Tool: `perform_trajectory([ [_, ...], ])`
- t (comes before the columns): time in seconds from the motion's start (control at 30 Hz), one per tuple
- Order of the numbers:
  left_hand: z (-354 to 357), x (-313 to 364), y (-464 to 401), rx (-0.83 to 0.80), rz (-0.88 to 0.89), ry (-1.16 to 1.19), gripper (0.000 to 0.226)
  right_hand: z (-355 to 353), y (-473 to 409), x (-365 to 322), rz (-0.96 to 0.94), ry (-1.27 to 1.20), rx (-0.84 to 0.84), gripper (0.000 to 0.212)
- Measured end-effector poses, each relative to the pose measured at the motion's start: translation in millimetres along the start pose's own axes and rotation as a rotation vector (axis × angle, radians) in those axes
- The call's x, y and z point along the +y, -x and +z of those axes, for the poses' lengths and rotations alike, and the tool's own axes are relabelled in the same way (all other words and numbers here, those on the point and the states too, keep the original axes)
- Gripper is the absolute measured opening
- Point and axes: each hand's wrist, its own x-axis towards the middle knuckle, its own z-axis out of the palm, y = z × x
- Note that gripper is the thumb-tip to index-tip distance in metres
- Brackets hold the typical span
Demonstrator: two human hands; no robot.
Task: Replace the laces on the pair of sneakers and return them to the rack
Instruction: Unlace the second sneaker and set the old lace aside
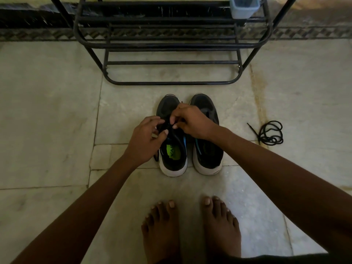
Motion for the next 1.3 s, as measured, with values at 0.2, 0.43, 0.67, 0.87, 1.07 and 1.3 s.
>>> perform_trajectory([
  [0.2,4,-12,3,-0.029,0.018,0.011,0.04,1,-1,0,-0.041,0.01,-0.055,0.015],
  [0.43,18,-25,13,-0.028,0.011,-0.105,0.05,7,5,-1,-0.146,-0.007,0.058,0.019],
  [0.67,27,-10,20,0.007,-0.085,-0.072,0.05,7,8,0,-0.036,-0.403,0.068,0.011],
  [0.87,30,-2,22,0.03,-0.126,-0.185,0.051,-4,7,-2,0.127,-0.712,-0.032,0.012],
  [1.07,27,1,20,-0.026,-0.102,-0.314,0.058,-25,9,-9,0.131,-0.899,-0.106,0.019],
  [1.3,27,3,18,-0.038,-0.112,-0.394,0.064,-63,4,-10,0.128,-0.117,-0.24,0.017],
])
